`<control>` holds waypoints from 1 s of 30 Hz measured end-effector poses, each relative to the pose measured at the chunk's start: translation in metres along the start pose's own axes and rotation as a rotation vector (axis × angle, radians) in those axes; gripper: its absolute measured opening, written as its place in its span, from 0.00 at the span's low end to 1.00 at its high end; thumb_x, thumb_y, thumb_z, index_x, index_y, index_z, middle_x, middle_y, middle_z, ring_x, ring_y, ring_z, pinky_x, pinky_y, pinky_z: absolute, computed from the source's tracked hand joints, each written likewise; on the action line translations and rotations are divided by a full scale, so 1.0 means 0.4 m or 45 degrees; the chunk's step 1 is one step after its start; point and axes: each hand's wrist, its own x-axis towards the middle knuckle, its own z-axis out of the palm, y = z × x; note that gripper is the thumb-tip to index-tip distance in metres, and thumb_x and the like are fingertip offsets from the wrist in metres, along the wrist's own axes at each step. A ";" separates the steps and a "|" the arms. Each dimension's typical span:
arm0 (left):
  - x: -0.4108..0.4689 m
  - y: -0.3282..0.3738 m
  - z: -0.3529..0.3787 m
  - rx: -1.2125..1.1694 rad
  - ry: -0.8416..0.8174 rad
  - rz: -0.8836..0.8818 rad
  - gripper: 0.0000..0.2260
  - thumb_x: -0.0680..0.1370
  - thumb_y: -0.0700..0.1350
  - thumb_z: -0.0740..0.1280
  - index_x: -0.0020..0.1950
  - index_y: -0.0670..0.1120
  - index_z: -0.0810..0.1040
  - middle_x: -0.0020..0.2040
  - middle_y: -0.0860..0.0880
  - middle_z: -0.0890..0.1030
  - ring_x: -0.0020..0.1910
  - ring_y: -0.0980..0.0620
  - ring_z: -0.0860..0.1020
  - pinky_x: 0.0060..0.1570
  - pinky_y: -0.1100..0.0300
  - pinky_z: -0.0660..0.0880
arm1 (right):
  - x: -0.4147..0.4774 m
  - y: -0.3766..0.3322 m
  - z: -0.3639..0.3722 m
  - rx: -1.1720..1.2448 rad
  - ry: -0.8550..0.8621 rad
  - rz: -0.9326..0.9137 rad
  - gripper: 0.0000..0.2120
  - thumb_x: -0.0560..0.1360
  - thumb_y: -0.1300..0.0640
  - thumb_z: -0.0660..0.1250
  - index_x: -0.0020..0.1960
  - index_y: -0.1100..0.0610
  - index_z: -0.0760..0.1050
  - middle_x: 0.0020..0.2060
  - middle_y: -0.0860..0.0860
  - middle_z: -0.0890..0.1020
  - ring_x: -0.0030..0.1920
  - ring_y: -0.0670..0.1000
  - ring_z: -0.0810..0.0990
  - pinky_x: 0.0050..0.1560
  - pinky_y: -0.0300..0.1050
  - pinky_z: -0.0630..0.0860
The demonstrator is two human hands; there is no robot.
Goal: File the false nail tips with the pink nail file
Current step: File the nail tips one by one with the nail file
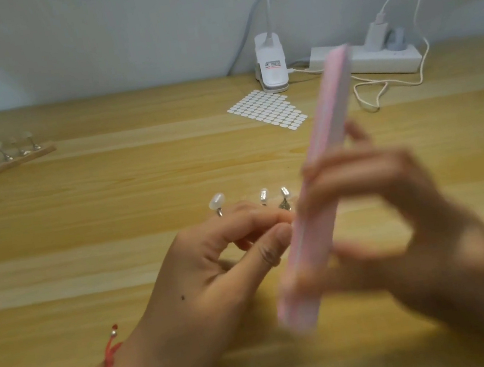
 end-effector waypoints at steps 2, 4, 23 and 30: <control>0.002 0.001 0.000 -0.011 -0.007 0.003 0.09 0.74 0.50 0.65 0.45 0.49 0.84 0.43 0.47 0.83 0.43 0.45 0.78 0.49 0.66 0.72 | -0.002 -0.005 0.008 0.033 0.017 -0.002 0.25 0.67 0.60 0.81 0.60 0.50 0.76 0.57 0.44 0.74 0.66 0.45 0.73 0.76 0.56 0.59; 0.004 -0.002 -0.002 0.012 0.018 0.024 0.08 0.74 0.50 0.66 0.45 0.50 0.84 0.42 0.50 0.83 0.41 0.47 0.78 0.50 0.70 0.70 | 0.002 0.015 -0.003 -0.040 0.023 0.003 0.22 0.70 0.63 0.77 0.61 0.47 0.79 0.57 0.47 0.73 0.66 0.52 0.73 0.74 0.59 0.60; -0.005 -0.001 -0.010 0.422 0.157 0.191 0.06 0.75 0.50 0.66 0.46 0.56 0.82 0.46 0.58 0.80 0.43 0.54 0.79 0.46 0.68 0.72 | -0.002 -0.015 -0.002 0.087 -0.139 0.134 0.21 0.77 0.60 0.70 0.59 0.34 0.76 0.58 0.46 0.74 0.66 0.49 0.74 0.74 0.53 0.61; -0.005 0.012 -0.012 0.532 0.163 0.205 0.06 0.76 0.52 0.64 0.47 0.59 0.82 0.46 0.58 0.79 0.42 0.51 0.79 0.45 0.57 0.72 | -0.011 -0.024 0.010 0.015 -0.062 0.109 0.22 0.69 0.64 0.77 0.59 0.48 0.81 0.55 0.50 0.75 0.60 0.59 0.78 0.69 0.54 0.68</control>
